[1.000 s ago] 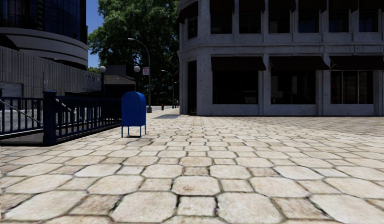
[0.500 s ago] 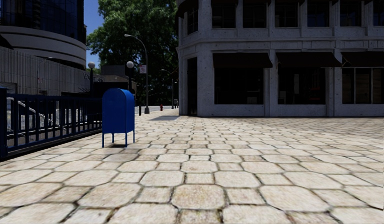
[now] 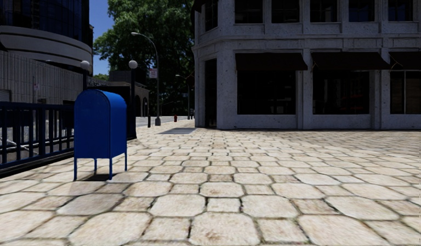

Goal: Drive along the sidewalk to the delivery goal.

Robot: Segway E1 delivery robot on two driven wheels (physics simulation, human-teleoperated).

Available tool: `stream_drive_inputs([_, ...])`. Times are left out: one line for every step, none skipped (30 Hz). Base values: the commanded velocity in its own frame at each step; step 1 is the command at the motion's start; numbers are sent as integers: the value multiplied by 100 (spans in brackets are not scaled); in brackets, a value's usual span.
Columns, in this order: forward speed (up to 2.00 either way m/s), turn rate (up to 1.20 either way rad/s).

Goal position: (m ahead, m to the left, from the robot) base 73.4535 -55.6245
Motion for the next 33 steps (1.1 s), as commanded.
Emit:
stream_drive_inputs([198,0])
stream_drive_inputs([198,0])
stream_drive_inputs([198,0])
stream_drive_inputs([198,0])
stream_drive_inputs([198,0])
stream_drive_inputs([198,0])
stream_drive_inputs([198,0])
stream_drive_inputs([198,0])
stream_drive_inputs([198,0])
stream_drive_inputs([198,0])
stream_drive_inputs([198,0])
stream_drive_inputs([198,0])
stream_drive_inputs([198,0])
stream_drive_inputs([198,0])
stream_drive_inputs([198,0])
stream_drive_inputs([198,0])
stream_drive_inputs([198,0])
stream_drive_inputs([198,0])
stream_drive_inputs([198,0])
stream_drive_inputs([198,0])
stream_drive_inputs([198,0])
stream_drive_inputs([198,2])
stream_drive_inputs([198,2])
stream_drive_inputs([198,3])
stream_drive_inputs([198,6])
stream_drive_inputs([198,7])
stream_drive_inputs([198,7])
stream_drive_inputs([198,11])
stream_drive_inputs([198,15])
stream_drive_inputs([198,19])
stream_drive_inputs([198,21])
stream_drive_inputs([198,22])
stream_drive_inputs([198,23])
